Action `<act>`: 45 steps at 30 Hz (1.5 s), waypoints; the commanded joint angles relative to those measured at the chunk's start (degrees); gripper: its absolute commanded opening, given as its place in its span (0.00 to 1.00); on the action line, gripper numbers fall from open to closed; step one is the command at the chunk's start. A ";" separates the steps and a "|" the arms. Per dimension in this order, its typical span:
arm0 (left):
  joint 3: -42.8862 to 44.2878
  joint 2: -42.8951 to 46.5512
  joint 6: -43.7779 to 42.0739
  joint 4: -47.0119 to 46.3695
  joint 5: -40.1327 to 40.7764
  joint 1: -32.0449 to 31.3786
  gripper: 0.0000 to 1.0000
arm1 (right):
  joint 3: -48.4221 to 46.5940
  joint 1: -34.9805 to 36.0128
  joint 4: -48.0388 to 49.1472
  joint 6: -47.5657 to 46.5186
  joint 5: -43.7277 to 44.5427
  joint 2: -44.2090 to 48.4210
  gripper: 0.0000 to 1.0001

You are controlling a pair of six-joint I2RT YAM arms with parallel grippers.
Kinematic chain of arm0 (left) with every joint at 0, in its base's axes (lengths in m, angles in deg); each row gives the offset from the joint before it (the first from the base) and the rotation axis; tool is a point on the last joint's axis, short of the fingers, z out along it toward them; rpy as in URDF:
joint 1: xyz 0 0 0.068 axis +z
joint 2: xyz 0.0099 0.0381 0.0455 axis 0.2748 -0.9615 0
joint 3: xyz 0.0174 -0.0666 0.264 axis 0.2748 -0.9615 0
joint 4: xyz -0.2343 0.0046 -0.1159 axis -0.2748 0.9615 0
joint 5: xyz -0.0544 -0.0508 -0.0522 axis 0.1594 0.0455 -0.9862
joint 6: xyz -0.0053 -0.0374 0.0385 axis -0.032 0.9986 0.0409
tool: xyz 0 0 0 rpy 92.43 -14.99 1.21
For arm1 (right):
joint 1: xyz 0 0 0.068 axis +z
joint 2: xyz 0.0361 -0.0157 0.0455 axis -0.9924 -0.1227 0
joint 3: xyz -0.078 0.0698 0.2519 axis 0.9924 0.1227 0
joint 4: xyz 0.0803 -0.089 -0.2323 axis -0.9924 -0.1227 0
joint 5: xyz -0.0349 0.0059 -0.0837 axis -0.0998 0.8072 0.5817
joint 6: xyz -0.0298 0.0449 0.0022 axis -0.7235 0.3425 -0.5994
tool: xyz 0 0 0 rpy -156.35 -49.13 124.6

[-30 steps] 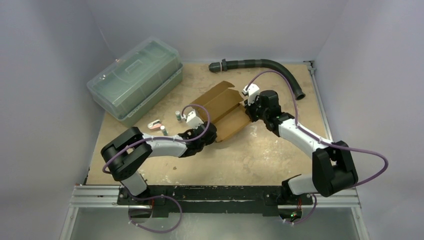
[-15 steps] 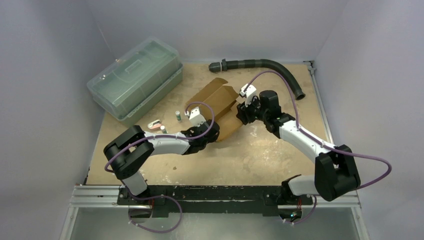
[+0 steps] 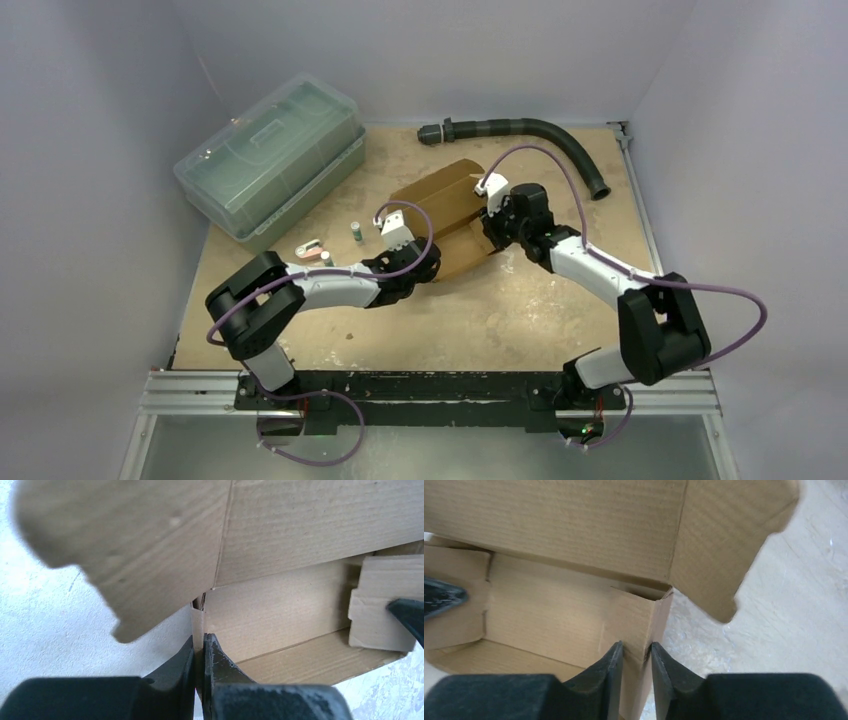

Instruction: Fold the paper box

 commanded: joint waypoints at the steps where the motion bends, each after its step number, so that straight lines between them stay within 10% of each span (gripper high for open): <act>1: 1.01 0.98 -1.79 2.41 -1.10 -0.65 0.00 | -1.92 1.38 -0.34 -1.16 3.95 -1.99 0.24; 4: 1.10 1.05 -1.28 2.41 -2.22 -0.82 0.00 | -2.26 2.02 -0.58 -2.01 6.99 -3.85 0.00; 13: 2.46 1.48 -0.50 5.58 -3.68 -0.80 0.00 | -3.66 4.84 -2.47 -4.72 14.94 -9.94 0.00; 22: 2.80 -0.19 -0.03 6.63 -3.73 -0.76 0.00 | -4.66 4.67 -4.38 -4.20 12.30 -12.65 0.40; 32: 3.46 -0.82 -0.42 7.32 -3.36 -0.80 0.00 | -4.67 4.78 -3.99 -4.16 14.01 -12.86 0.00; 38: 4.63 -1.09 -0.97 7.88 -3.72 -0.76 0.00 | -5.40 4.93 -5.02 -3.96 14.61 -13.76 0.00; 41: 4.75 -0.96 -1.22 8.56 -3.28 -0.78 0.00 | -5.59 4.82 -5.39 -3.80 13.30 -12.89 0.36; 45: 4.75 -1.40 -1.55 9.42 -2.36 -0.80 0.00 | -5.93 4.11 -5.26 -3.08 9.73 -10.85 0.57</act>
